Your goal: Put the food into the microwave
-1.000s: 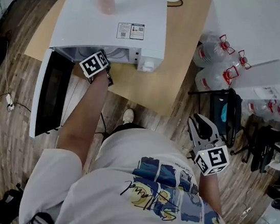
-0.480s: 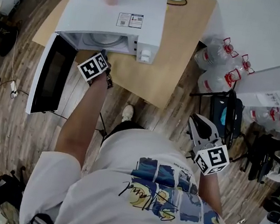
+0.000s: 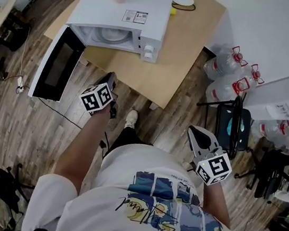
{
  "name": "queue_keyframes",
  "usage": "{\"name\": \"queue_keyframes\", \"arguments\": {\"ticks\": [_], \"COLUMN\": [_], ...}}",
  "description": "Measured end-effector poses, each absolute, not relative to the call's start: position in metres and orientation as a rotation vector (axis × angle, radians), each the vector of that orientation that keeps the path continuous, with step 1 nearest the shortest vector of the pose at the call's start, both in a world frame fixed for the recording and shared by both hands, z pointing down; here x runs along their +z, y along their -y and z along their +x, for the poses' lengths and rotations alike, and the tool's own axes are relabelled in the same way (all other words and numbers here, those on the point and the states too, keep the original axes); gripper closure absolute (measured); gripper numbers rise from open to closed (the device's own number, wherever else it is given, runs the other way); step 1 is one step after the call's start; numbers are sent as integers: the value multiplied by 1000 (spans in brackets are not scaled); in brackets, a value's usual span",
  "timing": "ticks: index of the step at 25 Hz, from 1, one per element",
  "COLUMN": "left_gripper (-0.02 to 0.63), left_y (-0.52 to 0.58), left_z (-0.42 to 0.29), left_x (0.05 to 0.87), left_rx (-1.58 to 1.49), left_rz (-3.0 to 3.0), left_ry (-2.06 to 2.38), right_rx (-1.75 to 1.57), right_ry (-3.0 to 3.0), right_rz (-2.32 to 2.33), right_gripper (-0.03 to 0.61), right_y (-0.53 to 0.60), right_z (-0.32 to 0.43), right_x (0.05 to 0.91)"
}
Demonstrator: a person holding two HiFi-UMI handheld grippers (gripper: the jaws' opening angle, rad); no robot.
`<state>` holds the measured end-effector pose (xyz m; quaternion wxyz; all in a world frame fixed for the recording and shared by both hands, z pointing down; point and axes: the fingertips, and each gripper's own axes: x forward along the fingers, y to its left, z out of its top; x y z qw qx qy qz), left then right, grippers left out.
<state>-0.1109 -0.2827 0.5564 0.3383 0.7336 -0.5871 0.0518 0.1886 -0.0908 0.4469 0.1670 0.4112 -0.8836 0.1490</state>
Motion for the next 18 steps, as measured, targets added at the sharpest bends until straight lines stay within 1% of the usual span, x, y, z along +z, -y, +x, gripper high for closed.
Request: {"name": "queue_keyframes", "arguments": {"ticks": [3, 11, 18], "left_gripper": [604, 606, 605], "left_y": [238, 135, 73], "left_z": [-77, -4, 41], "left_x": [539, 488, 464], "left_rx": [101, 116, 243], "left_rz": [2008, 2263, 2482], "left_ry": [1424, 1180, 1027], "right_rx": [419, 379, 348], "right_ry": [2537, 2587, 2622], "right_rz": [1119, 988, 931], "right_gripper": [572, 572, 572], "right_y": [74, 36, 18], "right_z": [191, 188, 185], "right_x": [450, 453, 448]}}
